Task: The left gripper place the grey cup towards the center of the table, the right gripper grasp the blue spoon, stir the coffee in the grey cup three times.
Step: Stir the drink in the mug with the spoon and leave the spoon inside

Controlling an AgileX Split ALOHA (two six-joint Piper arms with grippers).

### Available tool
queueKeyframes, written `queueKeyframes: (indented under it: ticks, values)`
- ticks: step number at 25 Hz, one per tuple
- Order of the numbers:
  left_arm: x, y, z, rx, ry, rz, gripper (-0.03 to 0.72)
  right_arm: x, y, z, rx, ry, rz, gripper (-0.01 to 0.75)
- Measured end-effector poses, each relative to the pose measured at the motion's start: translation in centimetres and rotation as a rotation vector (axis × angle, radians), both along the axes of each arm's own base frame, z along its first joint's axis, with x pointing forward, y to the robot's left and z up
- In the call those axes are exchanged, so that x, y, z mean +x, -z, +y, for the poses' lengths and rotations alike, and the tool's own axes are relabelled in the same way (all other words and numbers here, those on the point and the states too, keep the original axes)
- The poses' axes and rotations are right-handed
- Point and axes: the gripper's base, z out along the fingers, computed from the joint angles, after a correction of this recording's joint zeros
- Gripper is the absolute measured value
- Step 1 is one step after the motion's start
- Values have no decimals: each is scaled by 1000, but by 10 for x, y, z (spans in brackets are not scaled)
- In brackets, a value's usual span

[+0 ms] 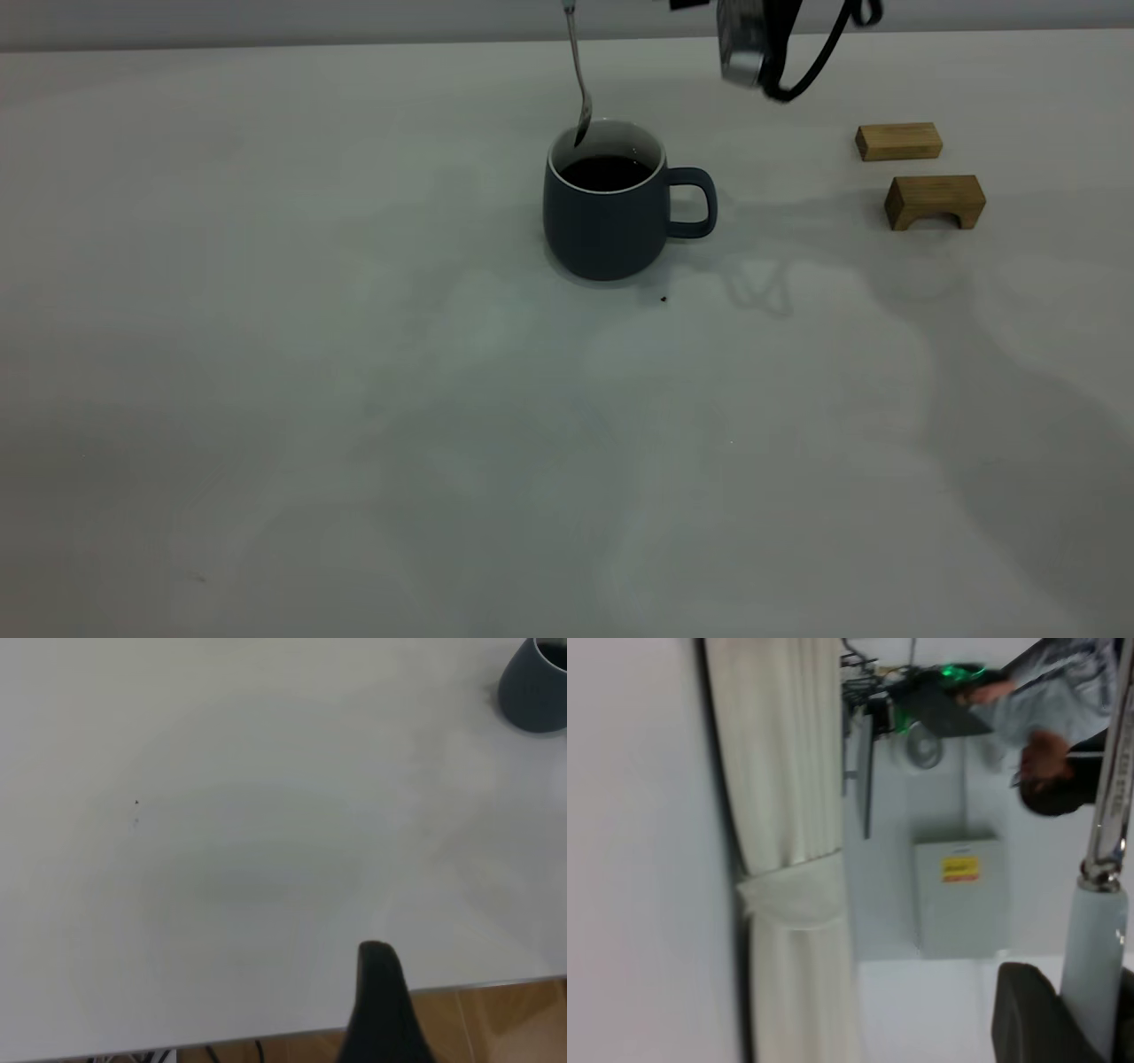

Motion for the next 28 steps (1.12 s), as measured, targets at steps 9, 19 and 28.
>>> queueKeyframes:
  ticks: [9,19,28]
  values:
    - [0,0,0,0,0,0,585,4,22,-15,-20,26,4,133]
    - [0,0,0,0,0,0,585,-3,62,-19,-60,7,74,133]
    - [0,0,0,0,0,0,585,2,66,-9,-41,59,85,133]
